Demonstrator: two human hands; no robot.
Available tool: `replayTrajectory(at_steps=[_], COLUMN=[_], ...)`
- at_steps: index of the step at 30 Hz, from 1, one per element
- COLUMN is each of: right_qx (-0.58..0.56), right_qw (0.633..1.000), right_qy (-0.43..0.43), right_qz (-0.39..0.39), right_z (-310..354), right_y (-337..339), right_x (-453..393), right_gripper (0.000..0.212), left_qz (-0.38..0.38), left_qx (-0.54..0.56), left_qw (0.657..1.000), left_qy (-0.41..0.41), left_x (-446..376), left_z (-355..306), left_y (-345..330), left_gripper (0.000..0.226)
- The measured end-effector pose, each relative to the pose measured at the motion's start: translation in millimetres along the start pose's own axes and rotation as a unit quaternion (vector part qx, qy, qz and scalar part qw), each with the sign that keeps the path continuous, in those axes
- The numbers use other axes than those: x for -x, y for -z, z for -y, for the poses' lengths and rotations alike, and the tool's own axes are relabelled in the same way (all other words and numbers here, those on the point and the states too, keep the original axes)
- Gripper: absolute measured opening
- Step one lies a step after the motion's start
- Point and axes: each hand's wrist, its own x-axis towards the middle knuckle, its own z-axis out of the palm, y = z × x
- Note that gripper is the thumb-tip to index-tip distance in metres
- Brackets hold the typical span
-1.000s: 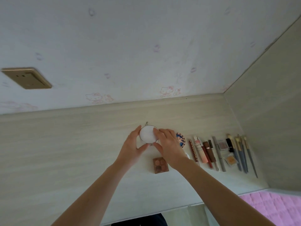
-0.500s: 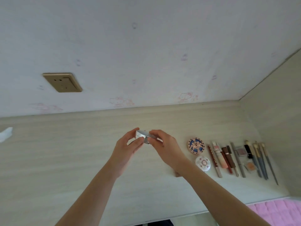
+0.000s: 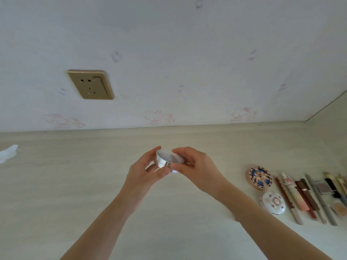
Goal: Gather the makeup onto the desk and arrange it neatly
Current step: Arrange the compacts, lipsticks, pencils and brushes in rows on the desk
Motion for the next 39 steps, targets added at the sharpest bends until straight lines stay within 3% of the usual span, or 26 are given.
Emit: replayTrajectory(at_steps=[11,20,24,27,39], right_qx=[0.084,0.203,0.273,0.306,0.356], right_qw=[0.989,0.952,0.924,0.91,0.883], right_qy=[0.121,0.223,0.261,0.275,0.301], right_qz=[0.034,0.053,0.062,0.048,0.052], right_z=[-56.3,-69.0,-63.4,-54.9,-30.8], right_y=[-19.7,-28.4,-35.7,-44.4,-78.3], right_x=[-36.0,-26.6,1.7,29.5,84.9], right_gripper=[0.06,0.063,0.07,0.078,0.053], left_qz=[0.014,0.035,0.059,0.056,0.046], left_qx=[-0.051,-0.106,-0.147,-0.144,-0.114], left_qw=[0.993,0.976,0.961,0.957,0.951], left_qy=[-0.106,-0.185,-0.226,-0.248,-0.285], left_x=[-32.0,-31.4,-3.0,27.0,79.6], left_z=[49.0,80.3,80.4,83.2,90.4], left_y=[27.0,42.9,42.8,42.4,57.1], left_gripper=[0.074,0.084,0.068,0.069,0.069])
